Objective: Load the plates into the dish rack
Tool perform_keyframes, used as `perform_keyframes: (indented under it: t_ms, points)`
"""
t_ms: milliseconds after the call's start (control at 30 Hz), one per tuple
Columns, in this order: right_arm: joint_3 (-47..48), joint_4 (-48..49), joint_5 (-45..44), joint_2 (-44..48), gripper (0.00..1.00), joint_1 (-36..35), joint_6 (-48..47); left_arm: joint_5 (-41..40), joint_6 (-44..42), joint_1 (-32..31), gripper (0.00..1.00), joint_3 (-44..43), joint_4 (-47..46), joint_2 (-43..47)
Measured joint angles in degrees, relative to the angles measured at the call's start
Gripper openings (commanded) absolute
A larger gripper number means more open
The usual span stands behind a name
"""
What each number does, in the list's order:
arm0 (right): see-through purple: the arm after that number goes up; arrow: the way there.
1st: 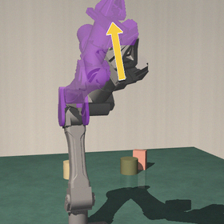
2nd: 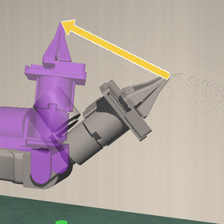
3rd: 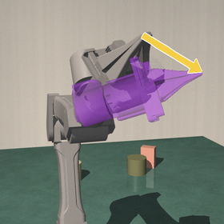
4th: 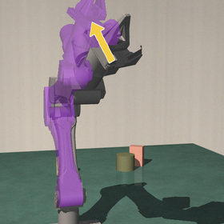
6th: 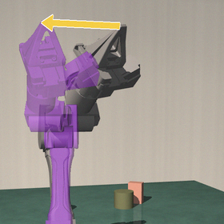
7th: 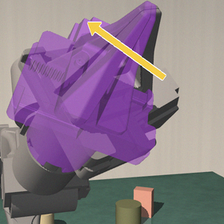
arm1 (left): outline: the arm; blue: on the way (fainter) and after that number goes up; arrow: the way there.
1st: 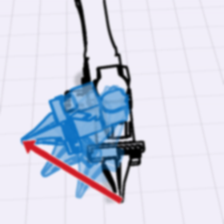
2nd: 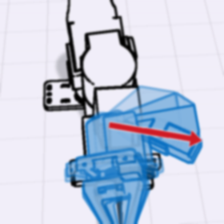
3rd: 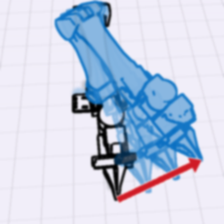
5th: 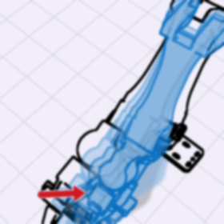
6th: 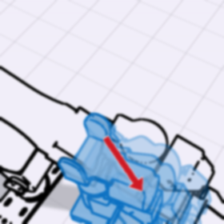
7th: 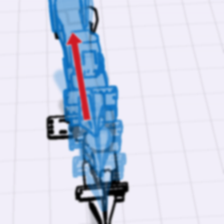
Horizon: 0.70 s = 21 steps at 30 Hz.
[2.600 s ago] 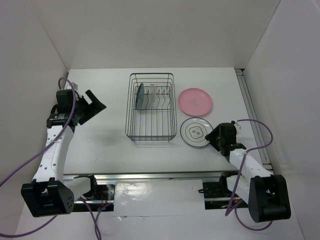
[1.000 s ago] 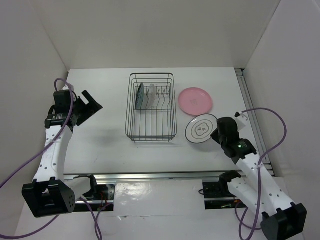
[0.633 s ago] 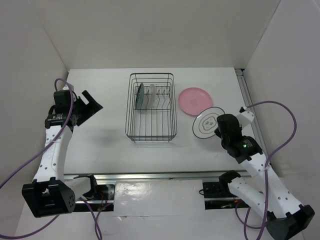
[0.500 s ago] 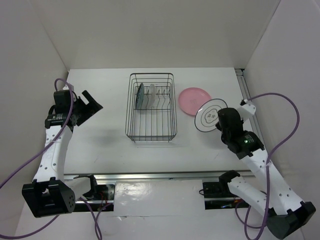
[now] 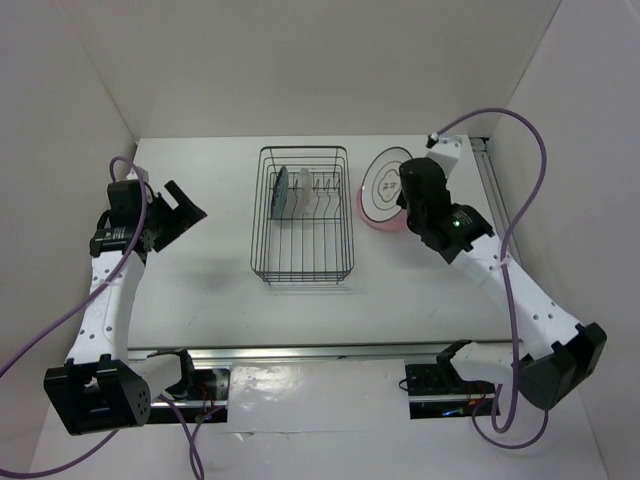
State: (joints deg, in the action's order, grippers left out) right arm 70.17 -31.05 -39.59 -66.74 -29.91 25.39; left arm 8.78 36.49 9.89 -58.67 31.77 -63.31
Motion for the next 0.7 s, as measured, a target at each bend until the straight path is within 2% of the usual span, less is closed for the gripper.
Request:
perform_keyframes:
  t_ms: [400,700]
  points:
    - [19.6,5.0,-0.7,-23.2,0.0,-7.8,-5.2,0.0,0.0,0.0,1.0,0.0,0.0,0.0]
    - [22.9,5.8,-4.9,-30.0,0.0,-8.2,-6.0,0.2,0.0,0.0,1.0,0.0,0.0,0.0]
